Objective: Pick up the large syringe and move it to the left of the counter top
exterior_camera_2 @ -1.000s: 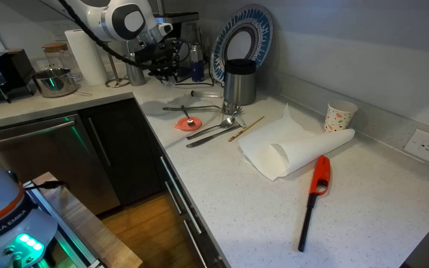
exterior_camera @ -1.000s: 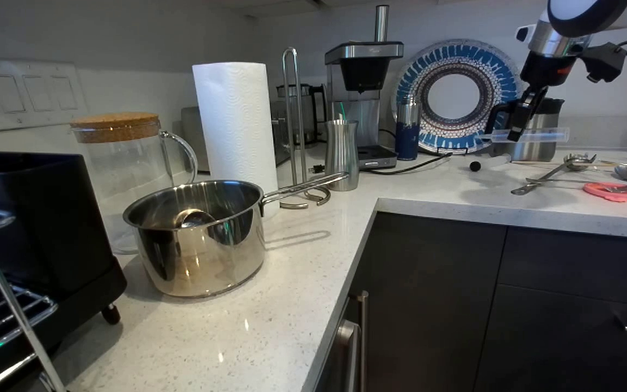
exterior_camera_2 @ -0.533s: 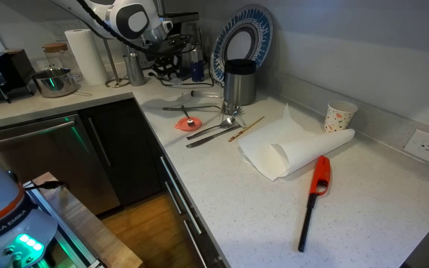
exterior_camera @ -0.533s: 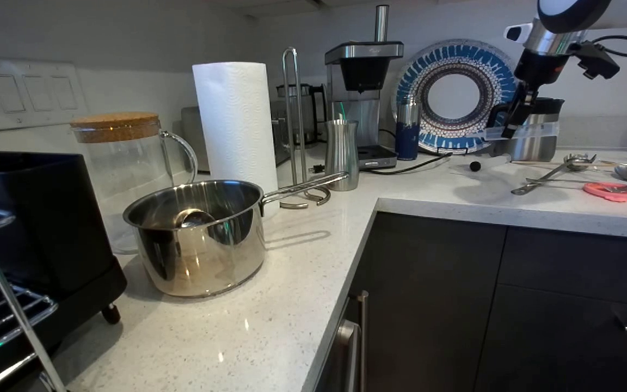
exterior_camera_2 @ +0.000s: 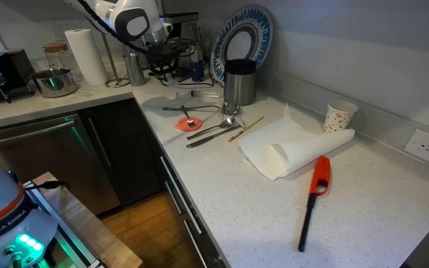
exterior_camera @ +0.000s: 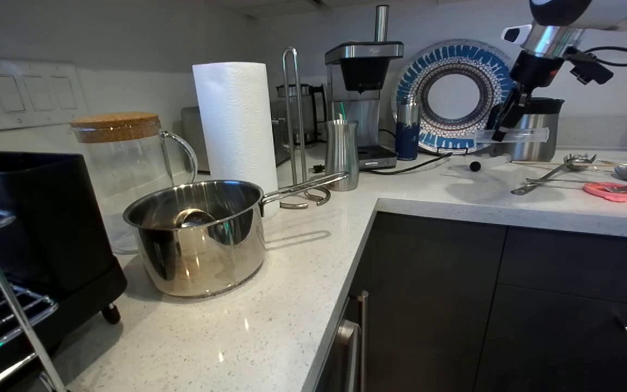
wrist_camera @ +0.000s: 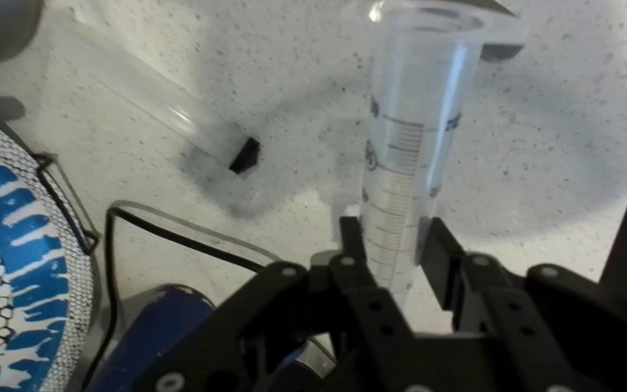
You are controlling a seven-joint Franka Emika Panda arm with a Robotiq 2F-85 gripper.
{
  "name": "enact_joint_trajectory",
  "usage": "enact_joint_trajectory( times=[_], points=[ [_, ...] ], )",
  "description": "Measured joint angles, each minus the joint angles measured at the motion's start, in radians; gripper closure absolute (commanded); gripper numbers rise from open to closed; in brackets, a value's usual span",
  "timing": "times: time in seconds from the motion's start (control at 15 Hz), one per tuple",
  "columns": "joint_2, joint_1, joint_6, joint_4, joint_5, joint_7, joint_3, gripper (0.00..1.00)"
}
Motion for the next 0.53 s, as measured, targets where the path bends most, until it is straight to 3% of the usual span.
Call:
enact_joint_trajectory(
  times=[0.27, 0.53],
  points=[
    [0.043, -0.025, -0.119, 0.077, 0.231, -0.300, 0.005, 0.92],
    [0.083, -0.101, -0.179, 0.145, 0.294, -0.549, -0.019, 0.92]
  ],
)
